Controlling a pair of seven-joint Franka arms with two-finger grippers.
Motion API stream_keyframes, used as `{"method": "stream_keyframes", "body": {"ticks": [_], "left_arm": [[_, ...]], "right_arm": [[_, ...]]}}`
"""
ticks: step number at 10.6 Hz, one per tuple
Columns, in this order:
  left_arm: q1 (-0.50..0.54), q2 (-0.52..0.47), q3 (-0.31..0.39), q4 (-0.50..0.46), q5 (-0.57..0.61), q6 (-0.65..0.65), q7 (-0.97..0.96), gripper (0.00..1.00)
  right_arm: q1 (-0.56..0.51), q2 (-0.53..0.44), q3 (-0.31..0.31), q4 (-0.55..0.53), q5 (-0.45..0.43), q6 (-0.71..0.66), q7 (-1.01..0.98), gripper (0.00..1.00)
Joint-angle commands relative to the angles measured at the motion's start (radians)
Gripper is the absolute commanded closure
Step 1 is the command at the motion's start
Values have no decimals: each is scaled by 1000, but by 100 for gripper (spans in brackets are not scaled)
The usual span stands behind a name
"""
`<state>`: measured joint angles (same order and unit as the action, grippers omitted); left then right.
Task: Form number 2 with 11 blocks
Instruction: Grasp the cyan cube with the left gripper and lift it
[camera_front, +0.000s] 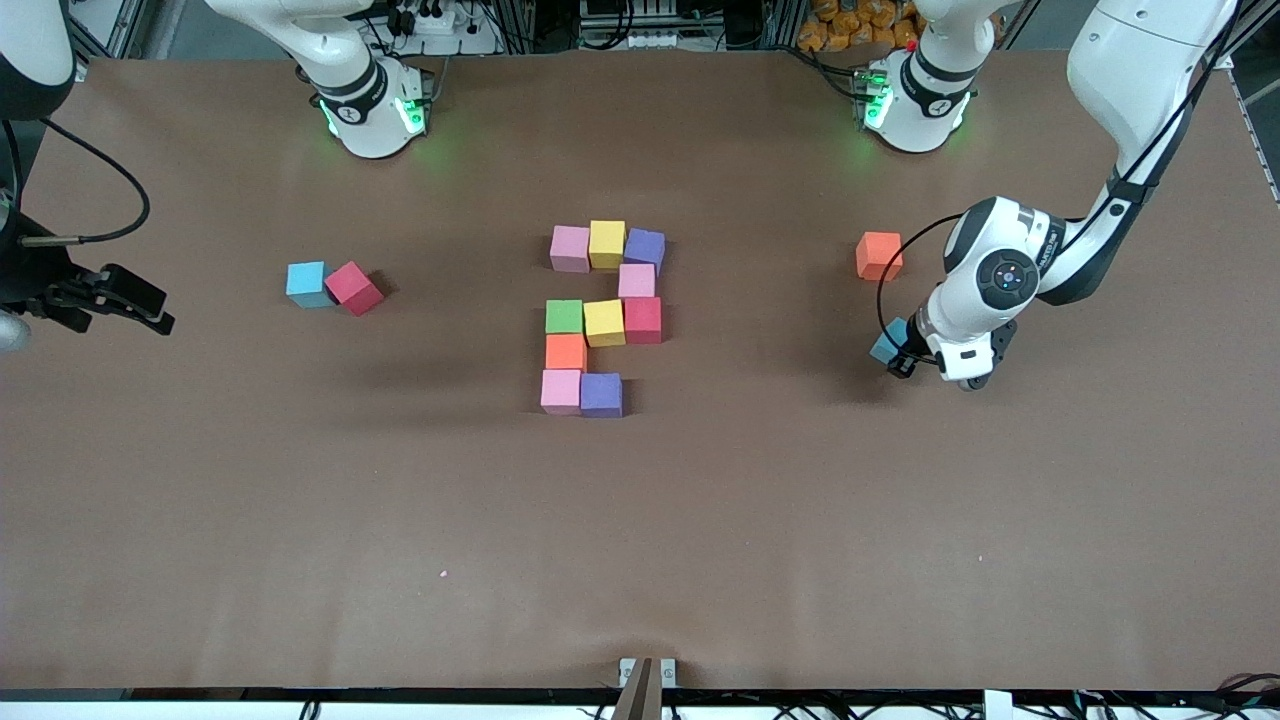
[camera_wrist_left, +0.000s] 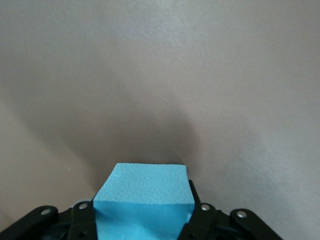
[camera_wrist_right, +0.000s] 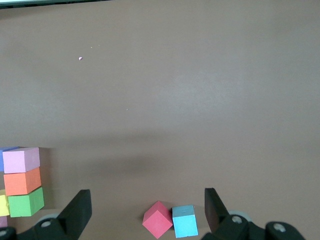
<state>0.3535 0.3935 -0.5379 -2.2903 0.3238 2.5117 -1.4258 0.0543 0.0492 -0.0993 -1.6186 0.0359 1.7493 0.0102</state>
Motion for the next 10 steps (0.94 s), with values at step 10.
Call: {"method": "stream_keyframes", "body": {"ticks": [10], "left_arm": [[-324,250,-24,587,-144,-240,-488,51]], "right_arm": [[-24,1,9,6,10,-1,-36,0]]}}
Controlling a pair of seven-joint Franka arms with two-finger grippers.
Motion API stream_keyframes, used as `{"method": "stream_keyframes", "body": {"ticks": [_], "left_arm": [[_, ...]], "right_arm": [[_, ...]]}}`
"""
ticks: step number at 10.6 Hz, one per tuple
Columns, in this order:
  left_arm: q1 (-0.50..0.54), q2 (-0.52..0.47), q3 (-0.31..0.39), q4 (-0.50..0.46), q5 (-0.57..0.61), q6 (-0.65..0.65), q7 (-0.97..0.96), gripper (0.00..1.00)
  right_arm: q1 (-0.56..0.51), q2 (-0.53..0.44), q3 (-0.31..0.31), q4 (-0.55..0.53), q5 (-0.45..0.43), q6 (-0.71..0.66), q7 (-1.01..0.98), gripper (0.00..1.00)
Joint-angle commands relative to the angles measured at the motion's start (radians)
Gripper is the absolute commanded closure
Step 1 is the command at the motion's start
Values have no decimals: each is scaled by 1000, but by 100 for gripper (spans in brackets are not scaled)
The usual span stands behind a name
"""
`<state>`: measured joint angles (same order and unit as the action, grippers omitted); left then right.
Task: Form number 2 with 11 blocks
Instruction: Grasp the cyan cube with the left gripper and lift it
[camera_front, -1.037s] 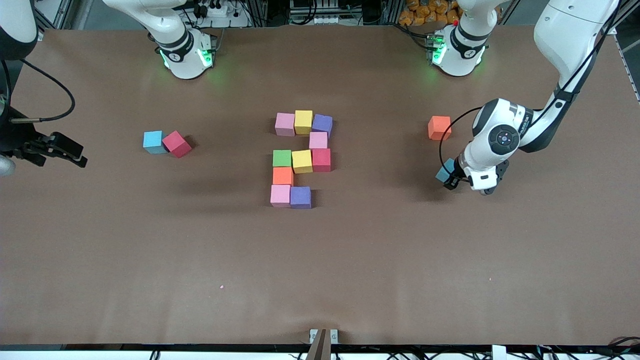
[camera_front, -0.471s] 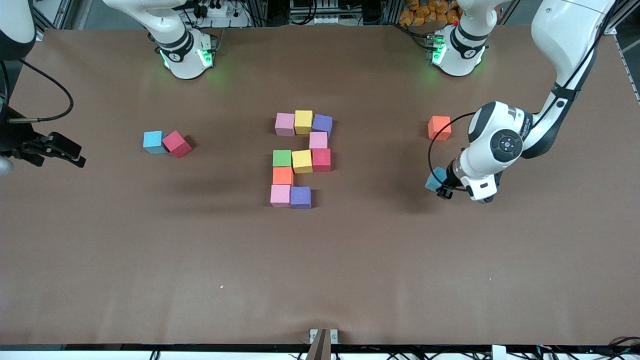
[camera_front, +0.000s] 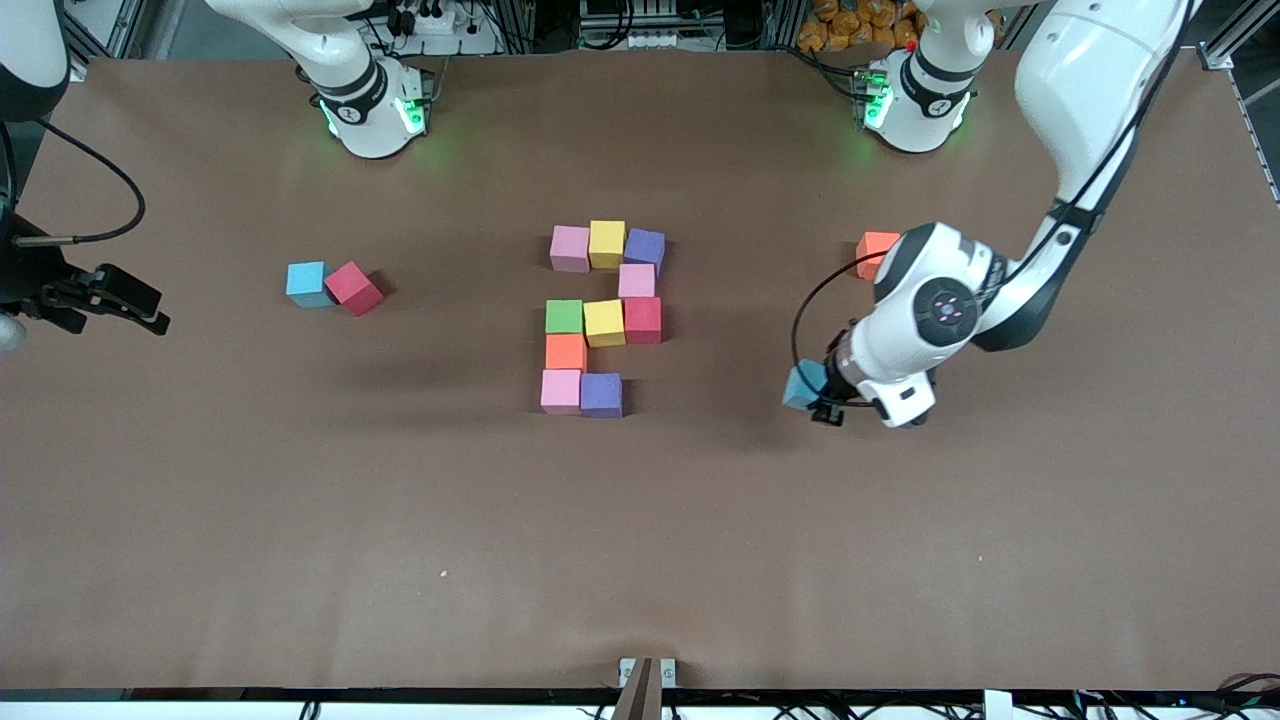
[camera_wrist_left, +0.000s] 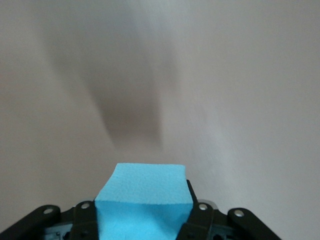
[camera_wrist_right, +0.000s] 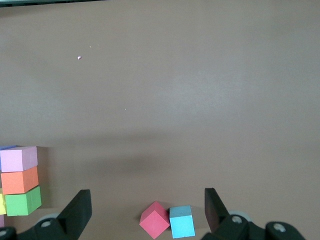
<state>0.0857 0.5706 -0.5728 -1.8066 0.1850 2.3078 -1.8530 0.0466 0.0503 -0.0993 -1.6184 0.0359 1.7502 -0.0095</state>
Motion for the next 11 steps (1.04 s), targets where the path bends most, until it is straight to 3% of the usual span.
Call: {"method": "stream_keyframes", "body": {"ticks": [1,4,9,11], "left_arm": [[-111,101,42,155,-6,-36,-115,51],[-311,138,183,246,-15,-34,-286,50],[-519,250,315,404,-16,-24,-504,49],[-560,299,320,456,-15,-21,-557,49]], "right_arm": [[-16,0,9,6,10,-1,-17,0],[-22,0,7,6,10,-1,-18,0],[-25,2,9,5,10,-1,-27,0],[-43,2,9,6,13,-1,-61,0]]}}
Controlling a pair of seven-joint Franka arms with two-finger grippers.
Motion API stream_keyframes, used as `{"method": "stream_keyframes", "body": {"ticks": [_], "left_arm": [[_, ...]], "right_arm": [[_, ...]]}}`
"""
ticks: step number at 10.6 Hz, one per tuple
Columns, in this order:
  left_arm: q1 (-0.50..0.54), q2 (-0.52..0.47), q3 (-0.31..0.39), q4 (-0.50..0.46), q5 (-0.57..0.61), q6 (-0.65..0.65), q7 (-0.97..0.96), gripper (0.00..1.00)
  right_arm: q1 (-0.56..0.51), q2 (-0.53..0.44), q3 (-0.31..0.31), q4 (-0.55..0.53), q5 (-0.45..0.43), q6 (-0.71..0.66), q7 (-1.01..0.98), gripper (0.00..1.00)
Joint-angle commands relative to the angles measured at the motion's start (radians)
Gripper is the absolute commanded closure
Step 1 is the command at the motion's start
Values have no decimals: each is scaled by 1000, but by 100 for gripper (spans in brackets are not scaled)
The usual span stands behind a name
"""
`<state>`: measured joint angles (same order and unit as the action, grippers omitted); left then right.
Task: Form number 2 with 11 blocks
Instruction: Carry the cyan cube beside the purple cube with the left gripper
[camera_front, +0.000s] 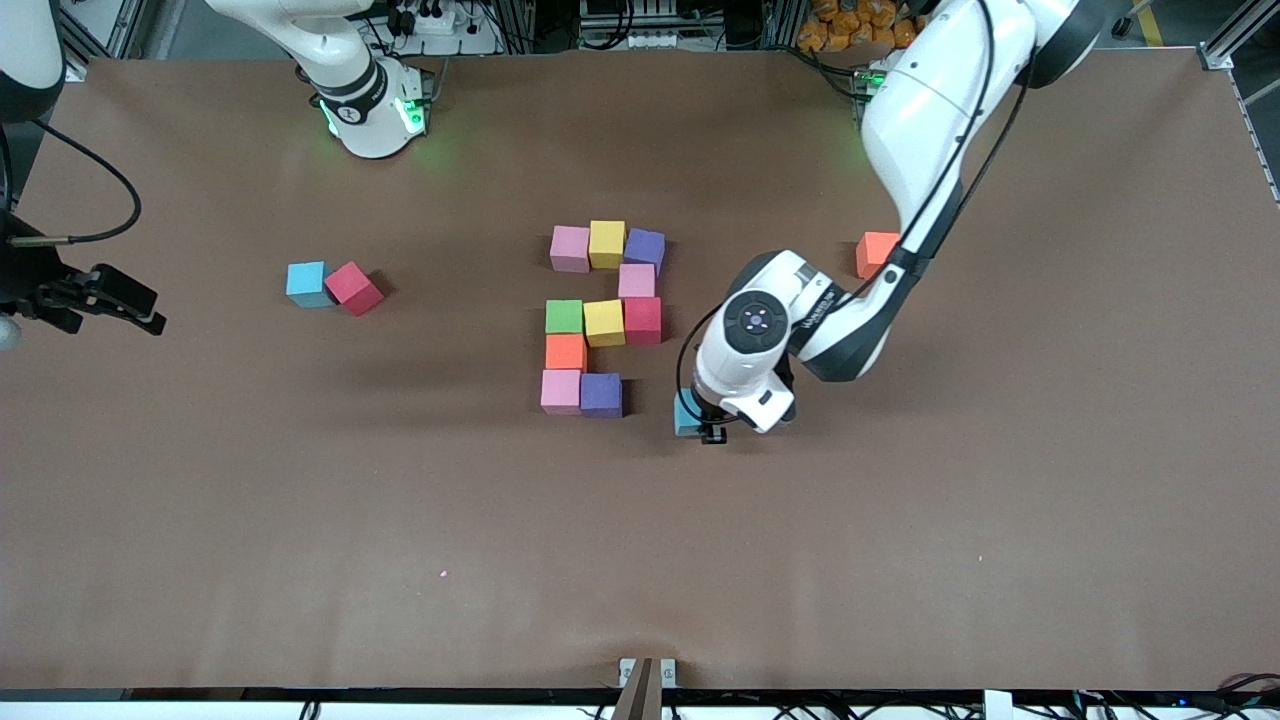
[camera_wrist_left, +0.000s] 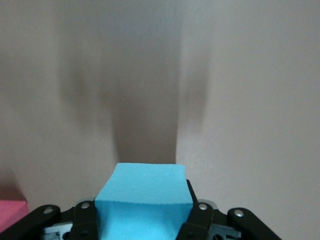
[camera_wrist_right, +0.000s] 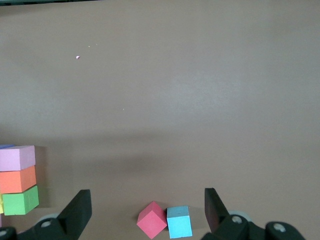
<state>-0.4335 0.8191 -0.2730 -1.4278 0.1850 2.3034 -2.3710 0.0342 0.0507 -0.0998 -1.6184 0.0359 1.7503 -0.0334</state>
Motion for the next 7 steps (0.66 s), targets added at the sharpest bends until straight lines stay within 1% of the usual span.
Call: {"method": "stream_keyframes", "body": {"ticks": [1,3,4,7], "left_arm": [[-65,64,23,87,-15,-15,-59,49],[-132,78,81,87,-16,22,-92,49],[-157,84,95,87,-16,36,-96,49],[-178,100,100,87,-16,39,-96,47]], "right_arm": [[-31,1,9,6,12,-2,-39,0],[-33,1,9,6,12,-2,-40,0],[-34,3,9,6,10,-2,-40,0],[-33,5,9,8,12,0,-39,0]]}}
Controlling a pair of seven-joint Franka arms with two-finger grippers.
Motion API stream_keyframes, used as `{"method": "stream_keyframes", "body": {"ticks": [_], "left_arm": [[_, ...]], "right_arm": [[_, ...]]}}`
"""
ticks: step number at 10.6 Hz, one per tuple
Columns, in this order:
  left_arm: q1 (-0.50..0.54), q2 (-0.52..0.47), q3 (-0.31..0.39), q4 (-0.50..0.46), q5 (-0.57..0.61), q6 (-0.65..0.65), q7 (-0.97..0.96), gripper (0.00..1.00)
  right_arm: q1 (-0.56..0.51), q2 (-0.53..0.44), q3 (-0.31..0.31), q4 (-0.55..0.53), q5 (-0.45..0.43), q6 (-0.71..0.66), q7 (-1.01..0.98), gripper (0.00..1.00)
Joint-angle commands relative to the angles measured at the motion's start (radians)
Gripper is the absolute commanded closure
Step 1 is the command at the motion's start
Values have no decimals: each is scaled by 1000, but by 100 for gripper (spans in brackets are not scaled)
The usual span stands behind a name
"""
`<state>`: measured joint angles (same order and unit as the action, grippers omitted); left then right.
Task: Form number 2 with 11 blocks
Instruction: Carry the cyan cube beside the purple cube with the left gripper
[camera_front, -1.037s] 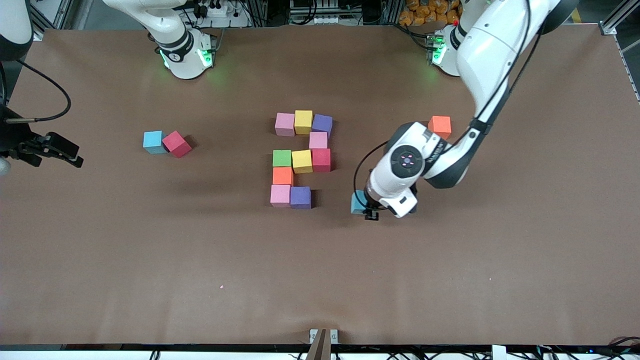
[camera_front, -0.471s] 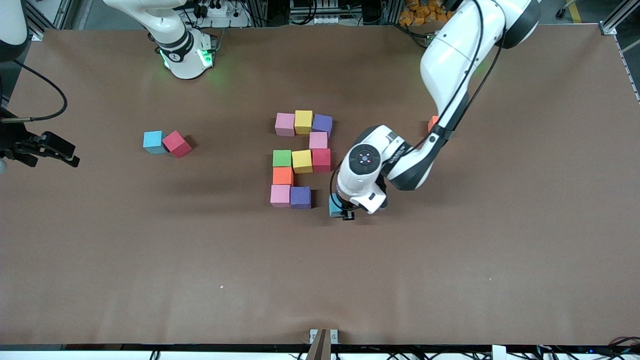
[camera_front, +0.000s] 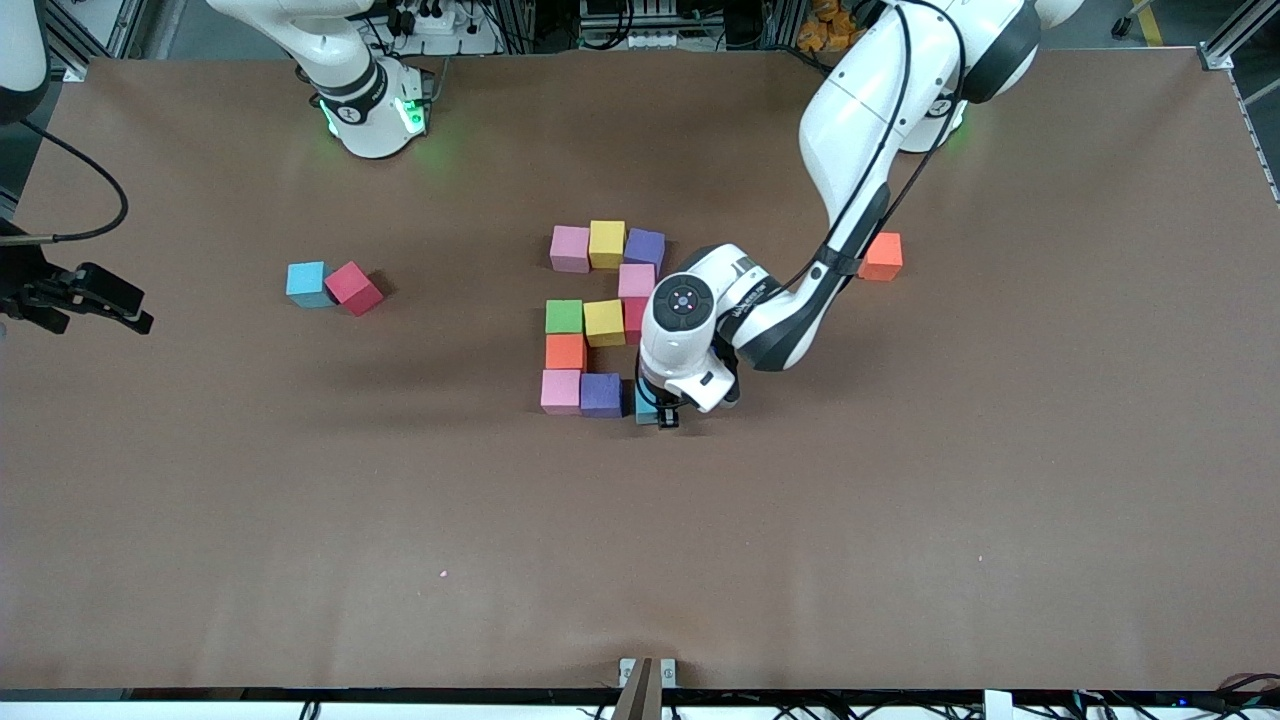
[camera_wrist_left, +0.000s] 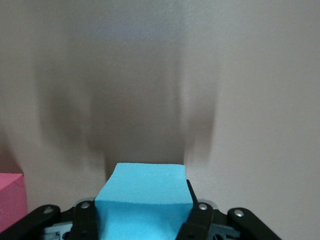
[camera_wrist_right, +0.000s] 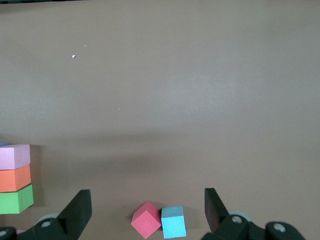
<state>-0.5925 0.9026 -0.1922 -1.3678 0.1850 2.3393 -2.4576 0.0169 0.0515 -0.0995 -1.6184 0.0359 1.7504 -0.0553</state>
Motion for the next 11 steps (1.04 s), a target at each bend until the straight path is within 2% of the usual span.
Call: {"method": "stream_keyframes", "body": {"ticks": [1,11], "left_arm": [[-23,16,19,27,-16,3,-9,47],[-36,19,19,27,-16,15,-3,45]], "right_arm": [[-15,4,9,8,12,0,-17,0],[-12,8,9,6,12,0,-18,0]]}}
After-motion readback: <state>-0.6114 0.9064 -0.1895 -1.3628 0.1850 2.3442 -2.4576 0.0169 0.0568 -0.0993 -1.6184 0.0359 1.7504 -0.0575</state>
